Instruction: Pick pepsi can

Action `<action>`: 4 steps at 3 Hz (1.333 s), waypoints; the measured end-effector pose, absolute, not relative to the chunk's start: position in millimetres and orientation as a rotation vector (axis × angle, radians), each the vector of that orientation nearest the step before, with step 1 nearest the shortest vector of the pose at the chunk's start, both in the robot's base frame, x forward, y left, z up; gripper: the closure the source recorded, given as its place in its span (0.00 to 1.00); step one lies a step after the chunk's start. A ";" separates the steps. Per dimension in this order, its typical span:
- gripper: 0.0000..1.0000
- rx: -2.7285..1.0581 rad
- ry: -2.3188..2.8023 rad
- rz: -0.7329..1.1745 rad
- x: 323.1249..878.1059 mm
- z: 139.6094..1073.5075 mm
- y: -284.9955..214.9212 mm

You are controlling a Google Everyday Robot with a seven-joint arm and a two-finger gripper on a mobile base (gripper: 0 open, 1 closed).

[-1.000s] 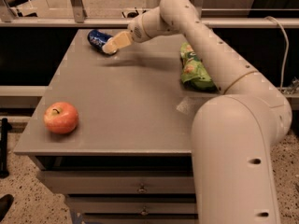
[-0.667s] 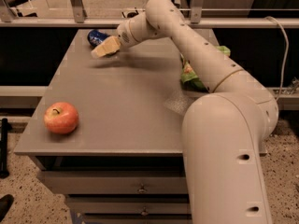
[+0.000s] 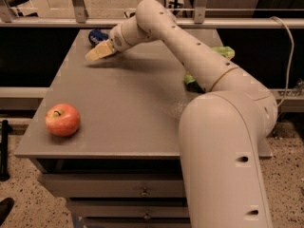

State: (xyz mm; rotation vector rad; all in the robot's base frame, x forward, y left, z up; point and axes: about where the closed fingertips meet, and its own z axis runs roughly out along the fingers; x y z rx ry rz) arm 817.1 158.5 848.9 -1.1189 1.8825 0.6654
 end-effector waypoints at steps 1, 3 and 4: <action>0.39 -1.094 1.898 0.622 818.6 848.1 156.0; 0.85 -1.021 1.922 0.480 826.4 849.5 120.3; 1.00 -0.986 1.928 0.395 831.5 858.0 83.7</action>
Offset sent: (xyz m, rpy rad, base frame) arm 0.0090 -0.0314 -0.0008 -0.0629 -0.0588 -0.1674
